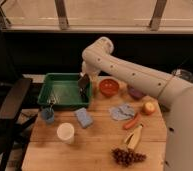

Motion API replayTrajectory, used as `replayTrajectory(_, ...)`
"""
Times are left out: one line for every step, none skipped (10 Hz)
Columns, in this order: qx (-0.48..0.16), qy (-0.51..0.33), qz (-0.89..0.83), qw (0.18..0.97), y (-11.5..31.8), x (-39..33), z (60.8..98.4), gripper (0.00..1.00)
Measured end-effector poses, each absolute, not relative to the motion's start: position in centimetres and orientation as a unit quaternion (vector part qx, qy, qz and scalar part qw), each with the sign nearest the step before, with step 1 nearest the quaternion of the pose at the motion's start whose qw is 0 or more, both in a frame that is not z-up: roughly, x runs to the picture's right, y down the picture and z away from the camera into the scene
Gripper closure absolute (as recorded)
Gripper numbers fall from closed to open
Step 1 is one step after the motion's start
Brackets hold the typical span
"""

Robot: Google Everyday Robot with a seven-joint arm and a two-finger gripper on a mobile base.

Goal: Place eraser in tray

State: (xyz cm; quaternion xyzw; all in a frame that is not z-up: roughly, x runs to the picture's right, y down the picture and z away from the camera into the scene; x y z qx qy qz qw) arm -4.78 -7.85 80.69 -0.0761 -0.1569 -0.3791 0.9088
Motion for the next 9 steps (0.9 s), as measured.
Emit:
replayTrajectory(-0.078, -0.173, -0.392, 0.900, -7.9, -7.2, 81.7, 1.00)
replayTrajectory(-0.080, -0.189, -0.401, 0.893, -7.8, -9.3, 82.4, 1.00)
replayTrajectory(-0.083, -0.211, -0.407, 0.885, -7.7, -11.7, 83.3, 1.00)
replayTrajectory(-0.087, -0.231, -0.411, 0.878, -7.6, -13.5, 84.1, 1.00)
replayTrajectory(-0.090, -0.252, -0.416, 0.869, -7.4, -15.4, 84.8, 1.00)
replayTrajectory(-0.091, -0.269, -0.426, 0.859, -7.0, -17.0, 85.4, 1.00)
replayTrajectory(-0.091, -0.286, -0.437, 0.848, -6.5, -18.3, 85.9, 0.98)
replayTrajectory(-0.091, -0.295, -0.442, 0.843, -6.4, -18.9, 86.5, 0.91)
replayTrajectory(-0.090, -0.300, -0.437, 0.843, -6.5, -18.9, 87.0, 0.80)
